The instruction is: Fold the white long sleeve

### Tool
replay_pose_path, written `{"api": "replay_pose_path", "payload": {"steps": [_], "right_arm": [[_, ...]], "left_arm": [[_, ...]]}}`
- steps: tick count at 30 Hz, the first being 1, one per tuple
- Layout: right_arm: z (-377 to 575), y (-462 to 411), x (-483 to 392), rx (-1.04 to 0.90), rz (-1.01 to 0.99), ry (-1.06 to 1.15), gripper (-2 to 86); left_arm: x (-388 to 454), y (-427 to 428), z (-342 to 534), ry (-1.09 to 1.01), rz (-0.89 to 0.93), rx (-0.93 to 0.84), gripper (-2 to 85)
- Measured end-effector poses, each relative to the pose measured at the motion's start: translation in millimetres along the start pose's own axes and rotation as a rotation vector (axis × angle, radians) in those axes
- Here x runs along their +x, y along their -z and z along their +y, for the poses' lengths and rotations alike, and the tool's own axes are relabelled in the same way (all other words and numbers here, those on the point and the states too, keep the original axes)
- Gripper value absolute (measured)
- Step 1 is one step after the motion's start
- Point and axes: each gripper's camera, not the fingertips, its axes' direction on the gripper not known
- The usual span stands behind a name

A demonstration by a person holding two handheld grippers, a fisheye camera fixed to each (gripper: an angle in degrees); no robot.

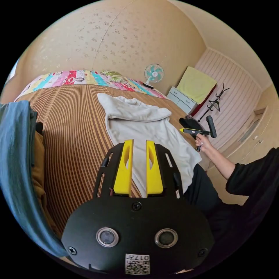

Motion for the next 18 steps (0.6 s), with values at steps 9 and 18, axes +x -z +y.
{"api": "replay_pose_path", "payload": {"steps": [9,18], "right_arm": [[148.1,98.2,24.4,0.092,0.03,-0.254,1.9],[193.1,145.5,67.1,0.155,-0.098,-0.334,4.6]], "left_arm": [[-6.6,15.8,116.5,0.353,0.002,-0.22,13.6],[-42.8,102.2,122.8,0.134,0.406,-0.027,4.6]]}}
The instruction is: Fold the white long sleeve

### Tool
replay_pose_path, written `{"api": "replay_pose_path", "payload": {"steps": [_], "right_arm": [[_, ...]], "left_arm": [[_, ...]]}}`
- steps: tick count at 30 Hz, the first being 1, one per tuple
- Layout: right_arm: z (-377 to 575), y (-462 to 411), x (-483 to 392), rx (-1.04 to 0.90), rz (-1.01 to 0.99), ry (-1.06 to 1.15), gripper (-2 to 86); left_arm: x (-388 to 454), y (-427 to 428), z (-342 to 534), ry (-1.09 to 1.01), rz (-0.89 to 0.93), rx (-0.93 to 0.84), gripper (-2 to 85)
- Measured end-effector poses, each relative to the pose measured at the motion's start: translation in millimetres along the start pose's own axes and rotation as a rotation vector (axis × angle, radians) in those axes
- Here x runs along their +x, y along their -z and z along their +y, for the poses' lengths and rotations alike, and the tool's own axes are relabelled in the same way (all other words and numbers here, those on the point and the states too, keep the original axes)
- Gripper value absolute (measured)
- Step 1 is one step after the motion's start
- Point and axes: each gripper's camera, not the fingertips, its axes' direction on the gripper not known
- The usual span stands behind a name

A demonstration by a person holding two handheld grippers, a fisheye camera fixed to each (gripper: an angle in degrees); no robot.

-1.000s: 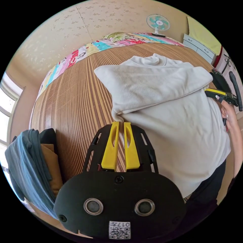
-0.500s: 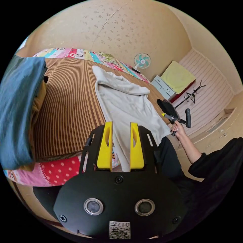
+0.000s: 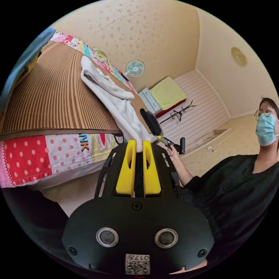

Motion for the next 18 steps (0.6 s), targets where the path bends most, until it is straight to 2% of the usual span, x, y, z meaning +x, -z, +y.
{"api": "replay_pose_path", "payload": {"steps": [3,7,12,15,17,18], "right_arm": [[1.7,-6.6,26.3,-0.077,-0.107,-0.053,8.1],[3.6,-25.6,53.5,-0.151,-0.216,-0.102,10.4],[6.6,-40.1,64.4,-0.261,-0.372,-0.049,8.5],[12.4,-20.6,69.1,-0.204,-0.492,-0.024,4.8],[12.7,8.8,74.8,-0.093,-0.738,-0.021,3.8],[12.0,16.9,74.9,-0.064,-0.793,-0.02,3.6]], "left_arm": [[-26.8,20.9,9.1,0.156,-0.162,-0.069,4.4],[-53.3,37.4,22.8,0.285,-0.112,-0.062,4.4],[-49.7,58.3,27.0,0.268,-0.097,-0.061,4.4],[-39.6,80.0,25.2,0.178,0.029,-0.004,4.5],[-32.0,103.9,19.7,0.12,0.195,0.07,4.3],[-28.5,110.6,17.6,0.101,0.232,0.086,4.3]]}}
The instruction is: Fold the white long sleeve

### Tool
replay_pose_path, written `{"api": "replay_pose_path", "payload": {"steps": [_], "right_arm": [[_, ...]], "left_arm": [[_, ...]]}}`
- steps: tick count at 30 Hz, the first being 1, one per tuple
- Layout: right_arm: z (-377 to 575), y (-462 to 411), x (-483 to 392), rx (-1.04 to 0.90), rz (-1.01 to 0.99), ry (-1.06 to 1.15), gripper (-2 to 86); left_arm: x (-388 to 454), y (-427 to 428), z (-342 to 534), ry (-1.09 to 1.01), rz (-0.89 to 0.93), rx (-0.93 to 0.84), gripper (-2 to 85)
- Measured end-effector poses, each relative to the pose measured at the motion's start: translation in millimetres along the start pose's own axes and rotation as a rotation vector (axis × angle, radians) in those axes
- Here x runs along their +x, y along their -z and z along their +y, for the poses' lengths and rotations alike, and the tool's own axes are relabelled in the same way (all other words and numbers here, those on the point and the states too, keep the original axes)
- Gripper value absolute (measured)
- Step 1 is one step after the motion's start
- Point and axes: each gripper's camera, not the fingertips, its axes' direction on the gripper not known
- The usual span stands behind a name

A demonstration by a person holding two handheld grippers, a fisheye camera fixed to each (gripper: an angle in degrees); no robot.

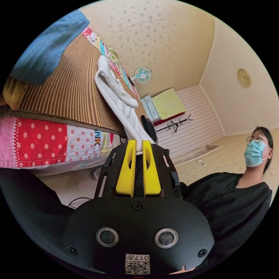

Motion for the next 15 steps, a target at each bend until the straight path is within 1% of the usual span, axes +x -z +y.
{"api": "replay_pose_path", "payload": {"steps": [2,3,5,7,8,9,10,12,13,14,15], "right_arm": [[-5.0,15.7,-32.5,0.029,-0.124,0.044,3.3],[-6.7,18.9,-44.0,0.026,-0.143,0.066,3.2],[-9.7,34.0,-97.2,0.043,-0.197,0.2,3.0],[-9.3,46.3,-127.9,0.083,-0.211,0.283,2.9],[-9.2,53.1,-139.2,0.122,-0.189,0.303,2.9],[-9.9,55.1,-141.8,0.139,-0.167,0.298,2.8],[-13.8,54.3,-141.5,0.154,-0.103,0.264,2.8],[-25.6,40.0,-130.8,0.139,0.063,0.176,2.9],[-37.7,23.4,-118.8,0.114,0.188,0.104,3.0],[-53.7,3.1,-108.3,0.081,0.268,0.077,3.0],[-63.3,-7.5,-104.1,0.074,0.296,0.074,3.1]], "left_arm": [[32.0,24.5,-7.6,-0.108,0.126,0.045,4.3],[42.8,31.1,-8.6,-0.149,0.152,0.053,4.3],[81.1,55.2,-9.6,-0.289,0.263,0.066,4.3],[96.5,71.0,-8.6,-0.325,0.325,0.095,4.3],[97.3,79.0,-8.4,-0.301,0.34,0.136,4.3],[95.4,81.4,-8.7,-0.277,0.334,0.158,4.3],[89.0,82.0,-10.8,-0.217,0.288,0.193,4.3],[76.0,70.2,-21.3,-0.131,0.164,0.196,4.3],[65.1,56.8,-33.1,-0.066,0.076,0.193,4.3],[53.3,44.2,-47.1,-0.014,0.031,0.213,4.3],[47.2,38.5,-55.4,0.004,0.029,0.231,4.3]]}}
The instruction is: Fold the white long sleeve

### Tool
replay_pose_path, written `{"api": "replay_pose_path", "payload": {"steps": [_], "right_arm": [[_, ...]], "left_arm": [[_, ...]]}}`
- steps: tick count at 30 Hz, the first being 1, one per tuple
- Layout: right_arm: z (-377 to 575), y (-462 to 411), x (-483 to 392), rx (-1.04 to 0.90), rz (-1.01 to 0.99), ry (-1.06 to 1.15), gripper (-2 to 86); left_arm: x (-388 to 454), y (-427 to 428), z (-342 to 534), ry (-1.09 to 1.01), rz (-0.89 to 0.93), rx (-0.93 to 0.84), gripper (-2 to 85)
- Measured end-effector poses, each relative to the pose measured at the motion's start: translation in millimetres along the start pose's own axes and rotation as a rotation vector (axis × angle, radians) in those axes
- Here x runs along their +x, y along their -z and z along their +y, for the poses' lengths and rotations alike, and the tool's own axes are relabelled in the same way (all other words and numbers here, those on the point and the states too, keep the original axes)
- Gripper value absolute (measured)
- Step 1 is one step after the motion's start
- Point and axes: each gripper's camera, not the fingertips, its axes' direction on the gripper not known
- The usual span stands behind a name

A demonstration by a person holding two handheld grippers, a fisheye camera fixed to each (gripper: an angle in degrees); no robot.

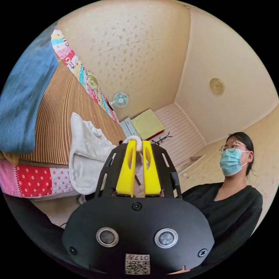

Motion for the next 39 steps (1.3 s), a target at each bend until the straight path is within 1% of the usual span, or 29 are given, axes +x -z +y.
{"api": "replay_pose_path", "payload": {"steps": [2,3,5,6,7,8,10,12,14,18,19,21,23,25,26,27,28,29,30,32,33,35,39], "right_arm": [[-39.5,-43.8,2.0,0.026,0.079,0.01,3.5],[-50.8,-54.8,3.5,0.036,0.096,0.001,3.5],[-97.4,-103.6,14.8,0.035,0.145,-0.027,4.2],[-107.9,-116.7,19.7,0.022,0.157,-0.043,4.4],[-124.2,-142.2,29.2,-0.005,0.198,-0.065,5.3],[-133.6,-164.7,36.6,-0.034,0.263,-0.093,6.4],[-136.5,-187.6,38.1,-0.072,0.344,-0.102,8.3],[-128.0,-198.3,26.6,-0.083,0.369,-0.017,9.3],[-105.5,-204.6,14.2,-0.096,0.414,0.05,9.9],[-67.3,-214.1,-0.9,-0.115,0.336,0.094,10.2],[-57.6,-222.7,-7.6,-0.131,0.285,0.103,10.2],[-49.9,-244.7,-20.9,-0.197,0.195,0.115,10.7],[-48.5,-291.8,-48.6,-0.372,0.072,0.152,11.6],[-49.4,-328.7,-73.1,-0.494,0.021,0.187,12.1],[-50.1,-349.8,-90.3,-0.543,-0.013,0.221,12.6],[-50.8,-360.2,-98.4,-0.571,-0.027,0.233,12.9],[-52.9,-381.0,-114.3,-0.626,-0.043,0.249,13.6],[-55.2,-400.4,-129.7,-0.677,-0.041,0.276,14.9],[-56.4,-410.1,-136.6,-0.704,-0.032,0.29,15.5],[-61.0,-446.7,-159.4,-0.825,0.009,0.323,18.2],[-61.6,-454.6,-163.9,-0.855,0.014,0.329,18.7],[-59.4,-484.7,-177.0,-0.983,0.103,0.364,20.3],[-42.6,-502.8,-194.6,-1.11,0.27,0.519,19.9]], "left_arm": [[-26.8,-25.5,-36.3,0.047,-0.017,0.094,4.4],[-34.1,-31.7,-47.3,0.055,-0.036,0.111,4.4],[-65.9,-60.3,-91.9,0.083,-0.164,0.098,5.1],[-74.0,-66.6,-100.5,0.104,-0.198,0.088,5.4],[-86.3,-73.7,-110.3,0.148,-0.252,0.098,7.7],[-91.1,-75.9,-113.8,0.158,-0.272,0.113,11.5],[-88.5,-76.0,-109.4,0.131,-0.303,0.103,13.7],[-82.6,-76.0,-92.8,0.104,-0.392,0.058,14.3],[-80.2,-76.0,-57.8,0.113,-0.509,-0.01,15.2],[-87.6,-89.1,-0.7,0.179,-0.586,-0.117,17.2],[-92.8,-98.3,15.5,0.213,-0.591,-0.164,17.9],[-93.0,-107.1,34.2,0.22,-0.579,-0.169,17.3],[-99.0,-118.8,44.6,0.265,-0.534,-0.166,13.7],[-108.0,-131.3,46.2,0.324,-0.508,-0.185,10.9],[-105.0,-138.6,45.4,0.317,-0.478,-0.177,8.8],[-99.8,-142.1,44.4,0.296,-0.465,-0.167,8.0],[-82.4,-150.7,41.7,0.228,-0.464,-0.148,6.4],[-60.3,-163.1,39.1,0.144,-0.499,-0.146,6.2],[-49.3,-170.6,38.1,0.105,-0.525,-0.151,6.1],[-10.2,-203.9,38.0,-0.041,-0.594,-0.174,6.0],[-1.9,-212.6,38.7,-0.075,-0.602,-0.18,6.0],[25.6,-246.9,42.9,-0.186,-0.644,-0.208,6.0],[49.8,-292.2,51.4,-0.296,-0.725,-0.255,6.0]]}}
